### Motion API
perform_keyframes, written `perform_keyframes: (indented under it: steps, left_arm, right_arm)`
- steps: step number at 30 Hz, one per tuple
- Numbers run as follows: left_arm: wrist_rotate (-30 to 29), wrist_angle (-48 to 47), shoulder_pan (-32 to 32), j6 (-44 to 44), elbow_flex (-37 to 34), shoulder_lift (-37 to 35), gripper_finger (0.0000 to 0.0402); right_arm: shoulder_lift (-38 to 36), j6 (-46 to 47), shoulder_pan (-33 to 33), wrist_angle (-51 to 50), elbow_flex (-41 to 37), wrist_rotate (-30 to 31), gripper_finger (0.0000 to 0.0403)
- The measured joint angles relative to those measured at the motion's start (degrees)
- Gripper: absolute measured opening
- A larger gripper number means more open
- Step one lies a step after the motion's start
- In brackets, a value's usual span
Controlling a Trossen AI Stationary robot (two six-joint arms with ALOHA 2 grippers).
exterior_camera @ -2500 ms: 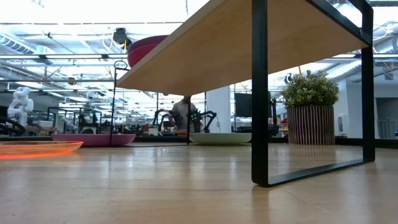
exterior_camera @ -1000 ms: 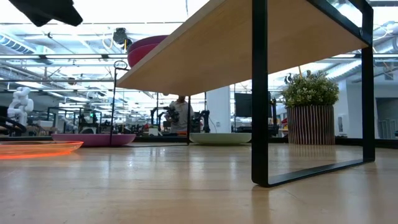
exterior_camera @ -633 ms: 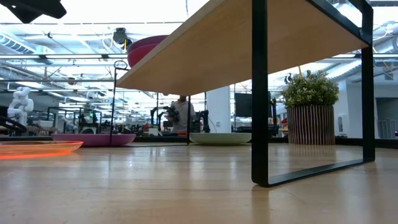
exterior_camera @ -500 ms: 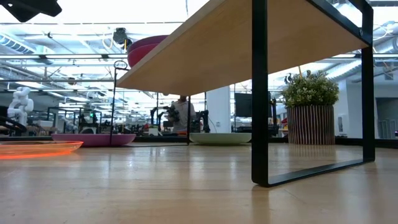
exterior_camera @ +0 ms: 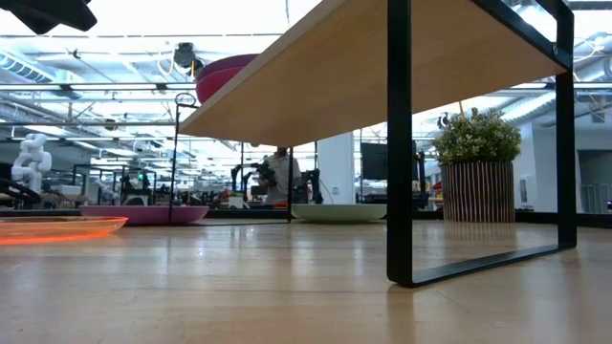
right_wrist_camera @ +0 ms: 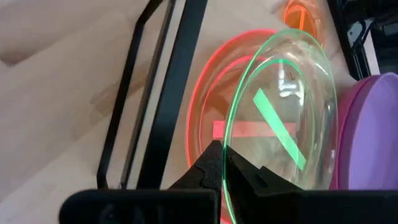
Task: Place and stack plates onto a shelf
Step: Stack the green plate on top of the red plate on the shelf, then stack the purple plate on top of the purple plate on the shelf
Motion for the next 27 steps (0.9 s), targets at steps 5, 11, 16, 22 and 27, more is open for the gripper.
perform_keyframes:
  steps: [5, 11, 16, 22, 27]
  left_arm:
    - [-0.51, -0.07, 0.02, 0.89, 0.0, 0.0, 0.012]
    - [-0.57, -0.04, 0.38, 2.89, 0.0, 0.0, 0.012]
    - [-0.57, -0.02, 0.57, 2.97, 0.0, 0.0, 0.012]
    - [-0.55, -0.05, 0.52, 2.97, 0.01, 0.0, 0.012]
    - [-0.85, -1.13, 0.52, 3.04, 0.02, 0.0, 0.012]
  right_arm:
    - [0.0, 0.1, -0.36, 0.52, -1.02, 0.13, 0.0019]
    - [0.0, 0.18, -0.42, 2.39, -1.19, 0.1, 0.0073]
    - [-0.36, 0.25, 0.22, 3.54, -1.19, 0.04, 0.0113]
    - [-0.78, 0.29, 0.48, 5.58, -1.19, -0.02, 0.0134]
    - [-2.45, 1.25, 0.48, 6.38, -1.19, 0.03, 0.0133]
